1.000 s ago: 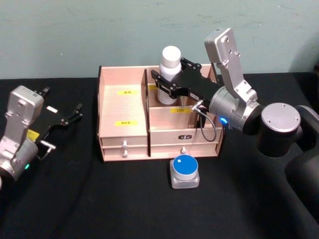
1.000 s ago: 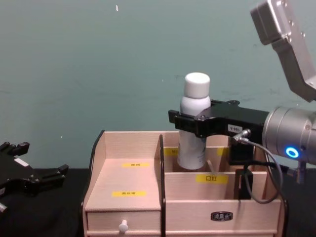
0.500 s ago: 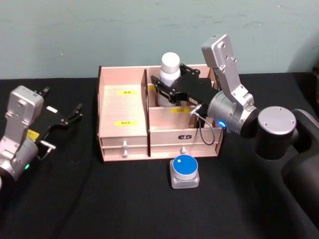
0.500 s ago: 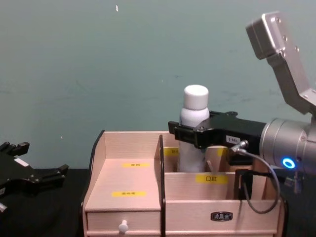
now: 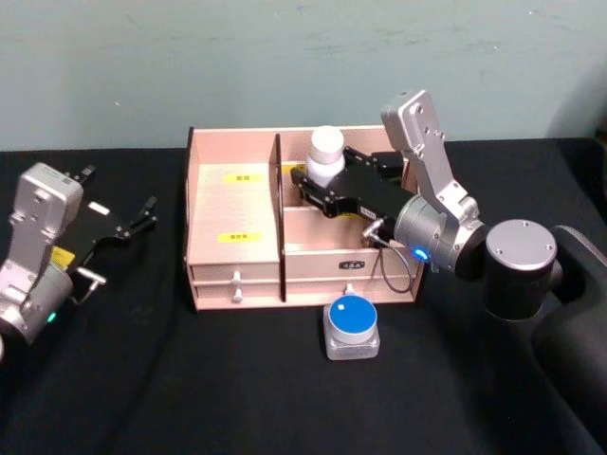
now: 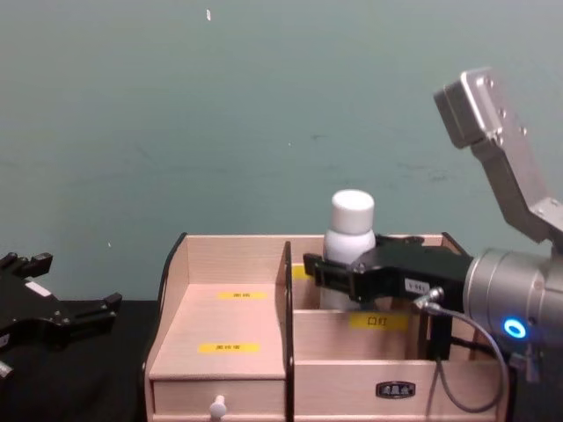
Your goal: Pick up the facial cleanser and watermelon frost from the table and place them into the tiered storage box.
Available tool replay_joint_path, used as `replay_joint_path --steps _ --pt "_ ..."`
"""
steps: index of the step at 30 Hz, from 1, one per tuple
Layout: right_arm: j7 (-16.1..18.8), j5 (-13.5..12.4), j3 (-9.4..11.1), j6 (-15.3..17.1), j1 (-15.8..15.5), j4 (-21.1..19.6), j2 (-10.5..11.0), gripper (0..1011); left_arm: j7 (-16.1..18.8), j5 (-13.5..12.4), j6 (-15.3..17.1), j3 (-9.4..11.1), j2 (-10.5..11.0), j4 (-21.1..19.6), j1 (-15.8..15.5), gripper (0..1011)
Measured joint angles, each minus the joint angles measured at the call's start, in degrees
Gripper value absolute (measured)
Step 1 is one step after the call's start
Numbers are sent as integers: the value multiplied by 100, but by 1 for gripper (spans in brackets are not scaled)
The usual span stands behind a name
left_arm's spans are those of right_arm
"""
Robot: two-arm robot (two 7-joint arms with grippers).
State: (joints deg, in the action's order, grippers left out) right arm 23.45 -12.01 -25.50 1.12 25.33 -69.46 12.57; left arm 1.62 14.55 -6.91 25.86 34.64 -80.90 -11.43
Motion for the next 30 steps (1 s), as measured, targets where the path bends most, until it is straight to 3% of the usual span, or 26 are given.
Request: replay_joint_path --steps 14,23,26,30 --pt "2 -4 -4 41 0 118 -24 594 0 0 0 0 0 0 0 1001" --pt "13 -3 -15 52 -10 101 -19 829 0 0 0 0 0 0 0 1001" --pt "9 -2 30 -3 -48 -37 20 950 0 0 0 0 0 0 0 1001" --pt "9 -4 62 -38 -102 -268 88 1000 0 0 0 0 0 0 0 1001"
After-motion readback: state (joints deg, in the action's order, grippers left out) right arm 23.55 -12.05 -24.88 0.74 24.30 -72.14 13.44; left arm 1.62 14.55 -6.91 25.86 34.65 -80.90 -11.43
